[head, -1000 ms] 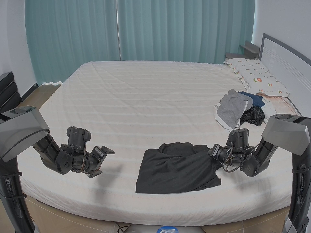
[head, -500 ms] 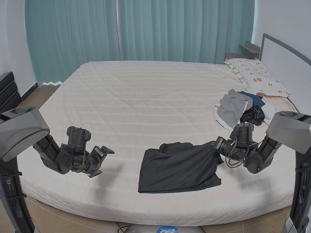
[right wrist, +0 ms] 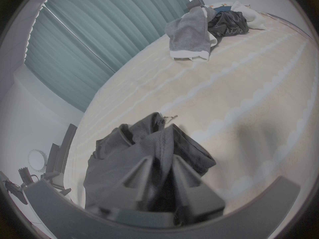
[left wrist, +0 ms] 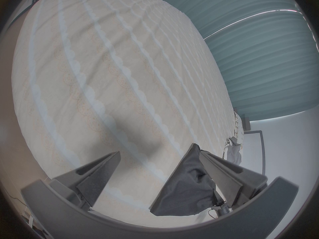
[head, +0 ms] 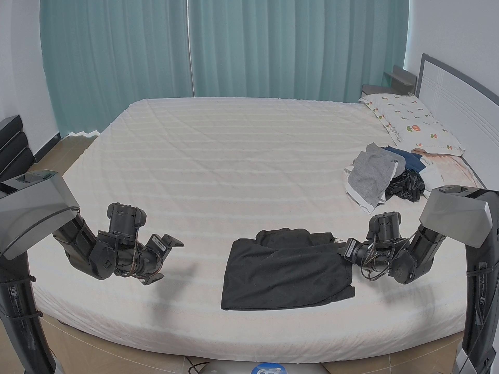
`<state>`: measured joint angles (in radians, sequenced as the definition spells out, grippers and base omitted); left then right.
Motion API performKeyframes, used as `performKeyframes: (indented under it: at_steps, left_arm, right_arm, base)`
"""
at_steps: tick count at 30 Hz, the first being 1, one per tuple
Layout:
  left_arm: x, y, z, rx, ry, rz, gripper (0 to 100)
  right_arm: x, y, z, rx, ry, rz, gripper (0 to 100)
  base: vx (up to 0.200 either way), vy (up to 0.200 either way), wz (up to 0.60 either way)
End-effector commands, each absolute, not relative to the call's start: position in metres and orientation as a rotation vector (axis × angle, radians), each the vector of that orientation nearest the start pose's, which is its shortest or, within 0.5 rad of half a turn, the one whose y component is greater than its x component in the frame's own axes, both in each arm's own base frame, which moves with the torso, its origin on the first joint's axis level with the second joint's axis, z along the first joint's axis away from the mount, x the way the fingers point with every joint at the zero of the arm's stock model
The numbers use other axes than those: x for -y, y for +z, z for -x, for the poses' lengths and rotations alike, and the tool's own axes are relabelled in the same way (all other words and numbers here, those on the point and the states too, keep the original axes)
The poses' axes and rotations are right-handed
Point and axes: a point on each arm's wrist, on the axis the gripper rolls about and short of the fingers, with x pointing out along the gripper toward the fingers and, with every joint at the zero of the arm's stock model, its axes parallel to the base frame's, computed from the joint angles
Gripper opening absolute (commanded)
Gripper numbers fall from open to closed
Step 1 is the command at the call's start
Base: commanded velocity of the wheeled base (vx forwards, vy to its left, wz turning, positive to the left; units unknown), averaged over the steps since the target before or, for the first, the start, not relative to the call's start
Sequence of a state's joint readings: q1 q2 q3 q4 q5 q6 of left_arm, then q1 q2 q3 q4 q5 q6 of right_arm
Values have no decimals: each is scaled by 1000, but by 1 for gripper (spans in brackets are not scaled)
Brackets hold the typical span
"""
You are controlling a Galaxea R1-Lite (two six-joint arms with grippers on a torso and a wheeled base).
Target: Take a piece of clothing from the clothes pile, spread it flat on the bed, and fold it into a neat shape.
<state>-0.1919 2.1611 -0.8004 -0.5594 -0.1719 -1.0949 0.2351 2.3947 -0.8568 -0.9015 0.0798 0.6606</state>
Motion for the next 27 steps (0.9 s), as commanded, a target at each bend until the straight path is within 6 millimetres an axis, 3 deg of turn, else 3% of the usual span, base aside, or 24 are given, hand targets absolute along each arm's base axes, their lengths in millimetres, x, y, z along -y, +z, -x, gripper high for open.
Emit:
performKeyframes:
  at_steps: [1, 10, 15, 20, 27]
  left_arm:
    - [70, 20, -341, -908, 134, 1013, 100]
    - [70, 20, -341, -907, 135, 1012, 100]
    - [70, 20, -341, -909, 136, 1012, 100]
    - [71, 20, -341, -910, 134, 1010, 100]
    - [71, 18, -341, -914, 137, 1009, 100]
  right_arm:
    - [-88, -27, -374, -709, 78, -577, 100]
    - [-75, 8, -380, -627, 85, -596, 100]
    - [-81, -11, -381, -703, 95, -592, 100]
    - [-87, -26, -394, -727, 128, -608, 100]
    - [-96, -36, -402, -732, 145, -605, 100]
  base:
    - [0, 0, 0]
    - [0, 0, 0]
    - [0, 0, 0]
    - [0, 0, 0]
    - [0, 0, 0]
